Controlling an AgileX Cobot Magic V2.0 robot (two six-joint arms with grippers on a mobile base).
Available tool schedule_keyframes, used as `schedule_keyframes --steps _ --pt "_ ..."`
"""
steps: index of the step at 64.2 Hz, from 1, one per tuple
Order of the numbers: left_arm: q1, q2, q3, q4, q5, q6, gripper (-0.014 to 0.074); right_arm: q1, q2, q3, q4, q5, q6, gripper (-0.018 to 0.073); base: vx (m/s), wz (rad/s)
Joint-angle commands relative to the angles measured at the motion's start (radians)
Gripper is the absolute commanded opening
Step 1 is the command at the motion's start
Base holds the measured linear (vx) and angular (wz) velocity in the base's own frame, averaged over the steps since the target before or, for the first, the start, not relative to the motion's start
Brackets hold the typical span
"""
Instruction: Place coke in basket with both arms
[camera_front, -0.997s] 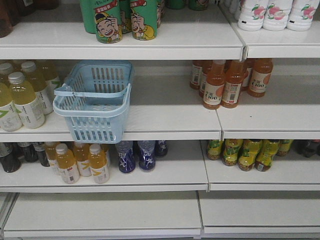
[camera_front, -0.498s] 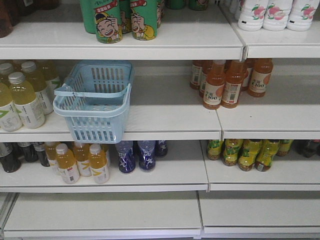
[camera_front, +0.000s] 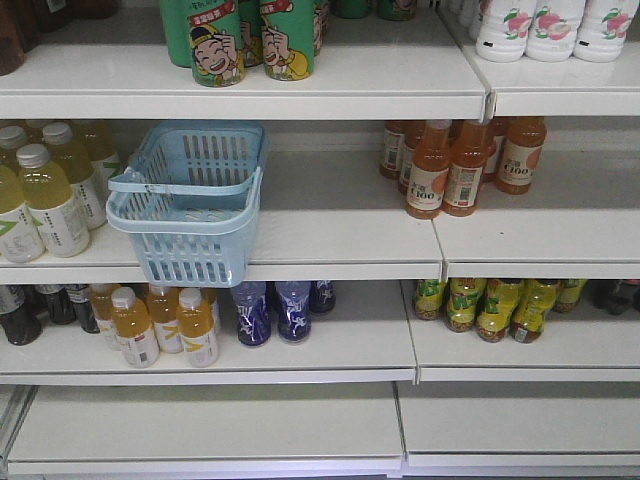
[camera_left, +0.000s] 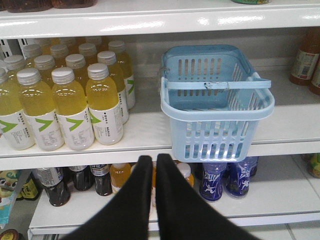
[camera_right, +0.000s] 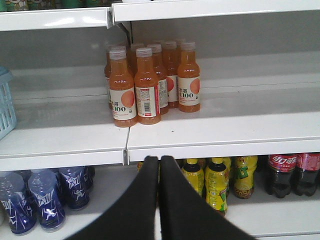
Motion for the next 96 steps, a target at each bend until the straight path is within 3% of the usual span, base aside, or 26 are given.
schedule_keyframes --steps 1,26,36,40,52,67,80,96 --pt "-0.003 0.006 -0.037 -0.012 -0.070 -0.012 0.0069 -0.005 -0.018 0.011 -0.008 -0.079 -0.004 -0.0009 0.00 0.00" --pt "-0.026 0.006 -0.037 -0.016 -0.071 -0.012 0.0436 -0.005 -0.018 0.011 -0.008 -0.079 -0.004 -0.0009 0.00 0.00" --pt "-0.026 0.006 -0.037 -0.078 -0.074 -0.012 0.0498 -0.005 -0.018 0.011 -0.008 -0.079 -0.004 -0.0009 0.00 0.00" --pt "-0.026 0.006 -0.037 -0.140 -0.075 -0.012 0.0498 -0.005 -0.018 0.011 -0.008 -0.079 -0.004 -0.0009 0.00 0.00" --pt "-0.026 0.046 -0.037 -0.441 -0.081 -0.012 0.0498 -0.005 -0.018 0.011 -0.008 -0.079 -0.004 -0.0009 0.00 0.00" --pt "-0.026 0.180 -0.037 -1.050 -0.118 -0.010 0.0496 -0.005 -0.018 0.011 -0.008 -0.079 -0.004 -0.0009 0.00 0.00" --pt "-0.026 0.351 -0.042 -1.442 -0.133 -0.003 0.0496 -0.005 -0.018 0.011 -0.008 -0.079 -0.004 -0.0009 0.00 0.00" --pt "-0.026 0.600 -0.198 -1.606 0.050 0.140 0.0496 -0.005 -0.018 0.011 -0.008 -0.079 -0.004 -0.0009 0.00 0.00"
